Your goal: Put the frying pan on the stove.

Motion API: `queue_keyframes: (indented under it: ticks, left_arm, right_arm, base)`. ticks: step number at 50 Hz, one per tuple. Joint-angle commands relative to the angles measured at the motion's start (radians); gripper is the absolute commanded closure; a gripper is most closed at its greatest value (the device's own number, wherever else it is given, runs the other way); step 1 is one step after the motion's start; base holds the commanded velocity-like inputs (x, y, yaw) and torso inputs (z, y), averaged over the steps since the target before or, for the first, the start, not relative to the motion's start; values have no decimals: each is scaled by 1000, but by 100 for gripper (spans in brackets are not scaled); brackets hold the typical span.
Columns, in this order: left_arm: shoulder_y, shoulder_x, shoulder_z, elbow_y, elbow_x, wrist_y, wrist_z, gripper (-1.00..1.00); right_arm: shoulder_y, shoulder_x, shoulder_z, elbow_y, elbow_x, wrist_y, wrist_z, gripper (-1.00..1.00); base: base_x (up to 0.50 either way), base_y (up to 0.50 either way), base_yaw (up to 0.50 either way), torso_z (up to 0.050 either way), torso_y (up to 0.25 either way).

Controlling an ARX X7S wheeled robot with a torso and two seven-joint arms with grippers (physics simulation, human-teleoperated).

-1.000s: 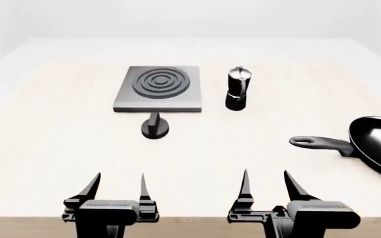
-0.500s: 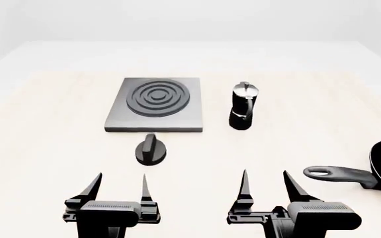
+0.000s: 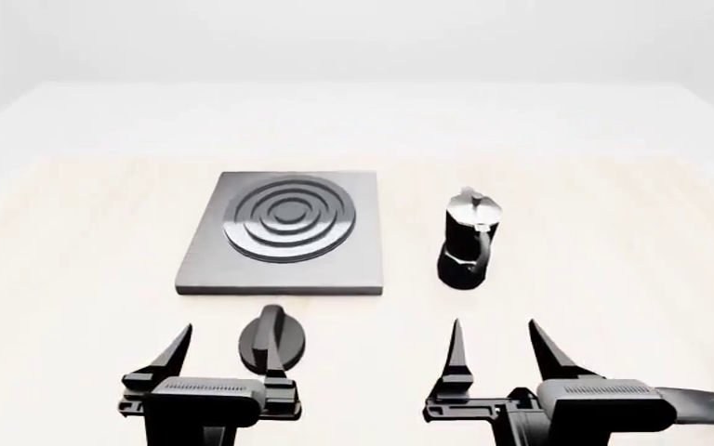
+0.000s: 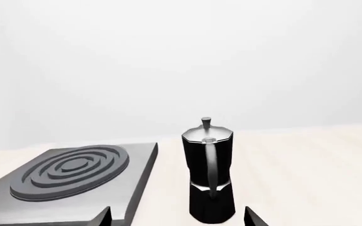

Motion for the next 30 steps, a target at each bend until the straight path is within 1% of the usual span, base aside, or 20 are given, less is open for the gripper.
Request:
queue_keyframes:
  ticks: [1,24,27,29,30]
  left_arm:
    - [-2,-9,10,-1,-7,0,-10,-100]
    - [-5,-25,27,-5,-19,3,-27,-100]
    - [-8,-27,31,-7,-18,-2,-29,-100]
    - [-12,-27,33,-11,-19,-4,-30,-100]
    - [-13,-26,36,-16,-19,0,-30,-100]
  right_arm:
    - [-1,9,-9,-3,8,0,9,-100]
    - [5,23,-24,1,18,-1,30,-100]
    - [4,5,0,-33,54,27,63,-100]
    - [7,-6,1,-43,31,33,96,-100]
    - [23,-13,-11,-56,8,62,120,-100]
  base:
    - [332,0,0,0,0]
    - [332,0,0,0,0]
    - [221,0,0,0,0]
    - [0,0,0,0,0]
    - [0,0,0,0,0]
